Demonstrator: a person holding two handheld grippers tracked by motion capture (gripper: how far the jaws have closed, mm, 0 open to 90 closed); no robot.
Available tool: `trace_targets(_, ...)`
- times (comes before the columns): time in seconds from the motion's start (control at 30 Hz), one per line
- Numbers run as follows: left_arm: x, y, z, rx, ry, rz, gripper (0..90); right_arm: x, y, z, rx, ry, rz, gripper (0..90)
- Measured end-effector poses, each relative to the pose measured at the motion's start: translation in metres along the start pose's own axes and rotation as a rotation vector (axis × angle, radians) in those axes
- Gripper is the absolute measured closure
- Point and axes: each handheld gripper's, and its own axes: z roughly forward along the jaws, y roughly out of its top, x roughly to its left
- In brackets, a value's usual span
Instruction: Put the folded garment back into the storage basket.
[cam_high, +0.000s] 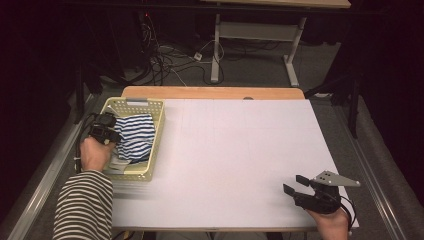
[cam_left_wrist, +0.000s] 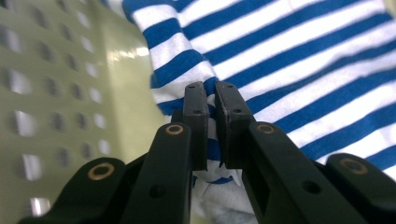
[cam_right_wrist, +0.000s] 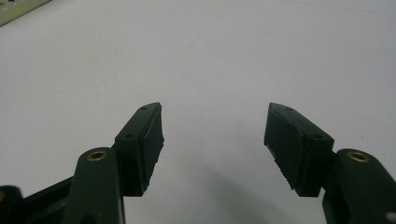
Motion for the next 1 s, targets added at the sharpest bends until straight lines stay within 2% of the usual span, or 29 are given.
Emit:
trace_targets(0.03, 0.001, 0.001, 0.000, -0.010, 0.020, -0.001, 81.8, 0.000, 0.000, 0.000, 0.000, 0.000, -0.001, 37.9)
trace_targets(0.07, 0.002, 0.002, 0.000, -0.015, 0.022, -0.006, 81.7, 0.000, 0.000, 0.000, 0.000, -0.001, -0.001, 37.9)
trace_targets(0.17, 0.004, 0.003, 0.004, -0.021, -0.001, -0.027, 81.5, 0.000, 0.000, 0.000, 0.000, -0.002, 0.002, 37.9)
trace_targets(0.27, 0.003, 0.002, 0.006, -0.024, -0.007, -0.014, 80.2, 0.000, 0.000, 0.000, -0.001, -0.002, 0.004, 37.9)
trace_targets(0.33, 0.003, 0.001, 0.005, -0.034, -0.019, -0.019, 76.1, -0.001, 0.000, 0.000, -0.002, -0.001, 0.004, 37.9)
trace_targets(0.5, 0.004, -0.003, -0.003, -0.075, -0.064, -0.039, 59.2, 0.000, 0.000, -0.001, -0.004, -0.003, 0.000, 37.9)
trace_targets(0.77, -0.003, -0.008, -0.021, -0.154, -0.100, -0.018, 48.0, 0.001, 0.000, 0.000, -0.001, -0.002, -0.005, 37.9)
trace_targets(1.0, -0.014, -0.013, -0.033, -0.206, -0.116, 0.017, 44.0, 0.001, 0.000, 0.000, -0.001, -0.003, -0.005, 37.9)
